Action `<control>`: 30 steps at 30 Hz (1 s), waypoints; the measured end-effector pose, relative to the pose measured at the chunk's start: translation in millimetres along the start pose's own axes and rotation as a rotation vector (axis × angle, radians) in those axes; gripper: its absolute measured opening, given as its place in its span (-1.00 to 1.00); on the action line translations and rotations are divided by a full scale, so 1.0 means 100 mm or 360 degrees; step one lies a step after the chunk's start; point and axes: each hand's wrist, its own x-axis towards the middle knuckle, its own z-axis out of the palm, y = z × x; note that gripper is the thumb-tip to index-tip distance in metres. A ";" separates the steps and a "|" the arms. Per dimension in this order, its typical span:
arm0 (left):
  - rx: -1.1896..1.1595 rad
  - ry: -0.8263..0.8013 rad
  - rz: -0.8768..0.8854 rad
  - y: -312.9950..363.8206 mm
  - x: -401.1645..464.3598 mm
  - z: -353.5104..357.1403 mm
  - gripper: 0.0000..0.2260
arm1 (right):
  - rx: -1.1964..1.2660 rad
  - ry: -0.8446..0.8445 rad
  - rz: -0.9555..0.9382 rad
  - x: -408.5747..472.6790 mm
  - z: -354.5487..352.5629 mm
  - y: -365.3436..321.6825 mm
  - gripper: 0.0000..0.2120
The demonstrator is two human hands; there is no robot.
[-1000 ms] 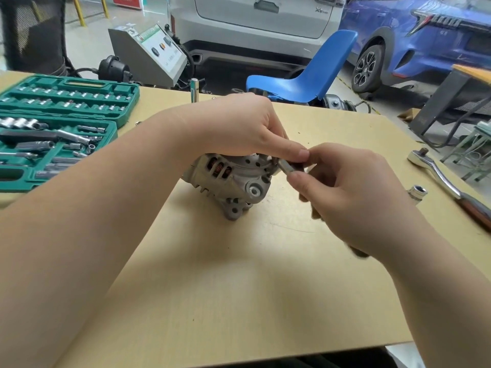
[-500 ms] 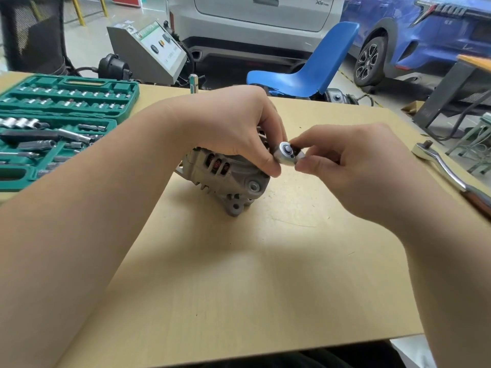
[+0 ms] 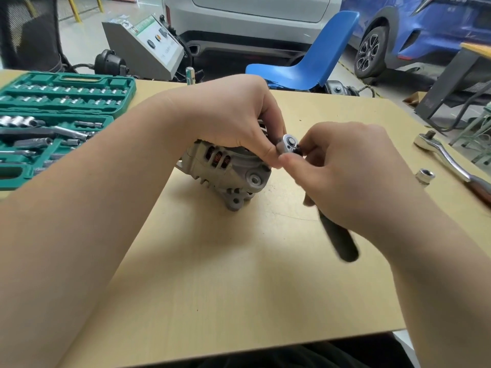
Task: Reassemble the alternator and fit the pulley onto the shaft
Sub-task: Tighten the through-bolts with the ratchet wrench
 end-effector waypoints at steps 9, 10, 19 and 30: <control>-0.0015 -0.0016 -0.0041 0.01 0.00 0.00 -0.80 | -0.0171 -0.0163 -0.0147 0.16 -0.17 0.06 -0.85; -0.0011 -0.0010 -0.0045 0.01 0.01 0.00 -0.77 | -0.0145 -0.0158 -0.0105 0.14 -0.14 0.05 -0.87; -0.0034 0.0063 -0.0008 -0.02 0.01 0.01 -0.80 | -0.0188 -0.0185 -0.0138 0.14 -0.09 -0.06 -0.70; -0.0049 0.0062 -0.0013 0.01 0.01 0.01 -0.78 | -0.0193 -0.0043 -0.0016 0.17 -0.05 -0.12 -0.70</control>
